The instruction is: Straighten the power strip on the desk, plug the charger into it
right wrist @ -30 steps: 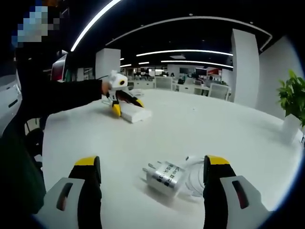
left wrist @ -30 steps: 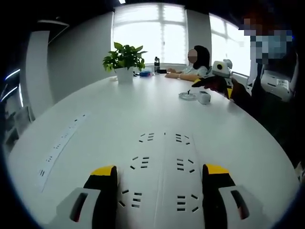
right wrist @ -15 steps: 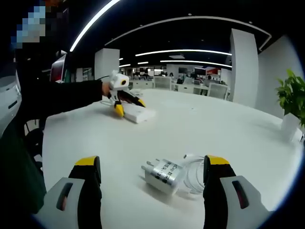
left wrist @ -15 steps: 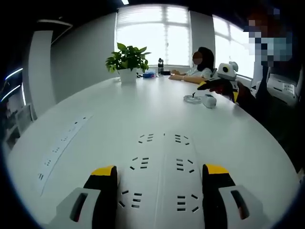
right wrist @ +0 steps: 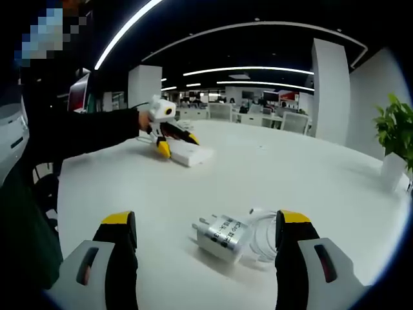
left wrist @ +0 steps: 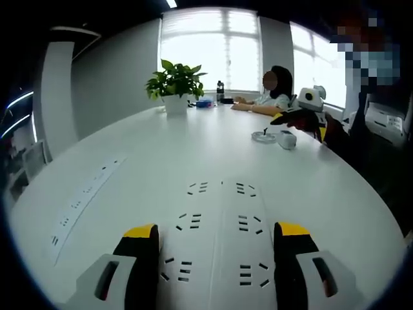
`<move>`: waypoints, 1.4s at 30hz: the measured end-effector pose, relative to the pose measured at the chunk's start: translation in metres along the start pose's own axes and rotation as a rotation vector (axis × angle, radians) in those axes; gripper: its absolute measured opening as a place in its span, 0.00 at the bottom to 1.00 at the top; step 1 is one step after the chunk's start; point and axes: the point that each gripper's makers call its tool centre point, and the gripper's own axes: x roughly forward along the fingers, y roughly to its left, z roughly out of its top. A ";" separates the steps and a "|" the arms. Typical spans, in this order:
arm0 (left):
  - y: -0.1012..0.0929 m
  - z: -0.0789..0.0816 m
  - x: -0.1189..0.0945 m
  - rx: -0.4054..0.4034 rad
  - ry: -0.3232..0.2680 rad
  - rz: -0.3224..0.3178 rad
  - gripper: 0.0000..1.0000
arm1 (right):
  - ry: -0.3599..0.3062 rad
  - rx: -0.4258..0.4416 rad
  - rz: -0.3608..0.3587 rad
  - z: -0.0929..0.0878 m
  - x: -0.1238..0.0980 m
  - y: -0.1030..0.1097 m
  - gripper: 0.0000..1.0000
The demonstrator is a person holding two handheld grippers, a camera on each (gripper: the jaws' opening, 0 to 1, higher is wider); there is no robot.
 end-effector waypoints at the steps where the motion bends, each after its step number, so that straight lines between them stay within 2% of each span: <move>1: 0.000 0.000 0.000 0.001 -0.001 0.000 0.72 | 0.001 -0.001 0.000 0.000 0.000 0.000 0.88; 42: 0.004 0.011 0.014 -0.014 -0.022 0.044 0.72 | -0.001 0.002 0.005 -0.001 0.000 0.001 0.88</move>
